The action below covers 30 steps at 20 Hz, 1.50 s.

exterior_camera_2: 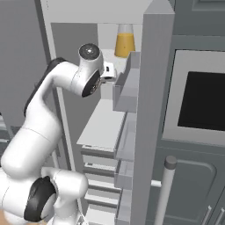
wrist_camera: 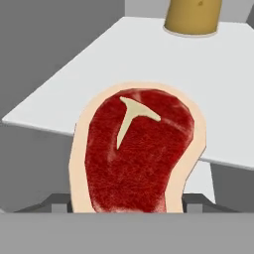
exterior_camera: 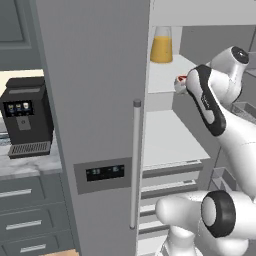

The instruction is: Take the steak from the fridge and place it on the digital scale on the counter by the fridge. Wait a few seconds for a reading, then move it to the plate on the dining counter.

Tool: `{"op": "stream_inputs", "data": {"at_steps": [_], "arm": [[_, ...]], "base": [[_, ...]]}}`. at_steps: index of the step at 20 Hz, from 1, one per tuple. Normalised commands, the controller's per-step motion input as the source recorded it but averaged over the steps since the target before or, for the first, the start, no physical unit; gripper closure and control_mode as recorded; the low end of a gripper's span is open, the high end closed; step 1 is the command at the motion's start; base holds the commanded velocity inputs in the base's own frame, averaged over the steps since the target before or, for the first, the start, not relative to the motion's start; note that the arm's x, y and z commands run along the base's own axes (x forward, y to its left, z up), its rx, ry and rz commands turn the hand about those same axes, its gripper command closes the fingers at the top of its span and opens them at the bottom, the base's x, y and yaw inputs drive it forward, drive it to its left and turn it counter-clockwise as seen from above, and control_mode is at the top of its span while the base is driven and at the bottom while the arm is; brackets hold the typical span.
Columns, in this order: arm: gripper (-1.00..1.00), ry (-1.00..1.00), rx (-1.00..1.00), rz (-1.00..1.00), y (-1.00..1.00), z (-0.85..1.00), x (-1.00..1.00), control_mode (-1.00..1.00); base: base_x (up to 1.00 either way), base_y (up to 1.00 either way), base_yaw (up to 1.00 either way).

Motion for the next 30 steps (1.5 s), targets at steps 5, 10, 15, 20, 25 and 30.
{"op": "stream_inputs", "data": {"at_steps": [5,10,15,20,25,30], "arm": [[1.0,0.0,-0.04,0.15,0.0,0.28,-1.0,-1.0],[1.0,0.01,-0.07,0.11,0.01,0.37,-1.0,-1.0],[1.0,0.12,-0.16,0.01,0.16,0.13,-0.93,-1.0],[1.0,0.1,-0.16,0.0,0.16,0.0,-0.98,-1.0],[1.0,-0.01,-0.01,0.01,0.0,-0.06,-0.98,-1.0],[1.0,0.0,0.0,0.01,0.12,0.07,-0.39,-1.0]], "base": [[0.0,0.0,0.0],[0.0,0.0,0.0],[0.0,0.0,0.0],[0.0,0.0,0.0],[0.0,0.0,0.0],[0.0,0.0,0.0]]}}
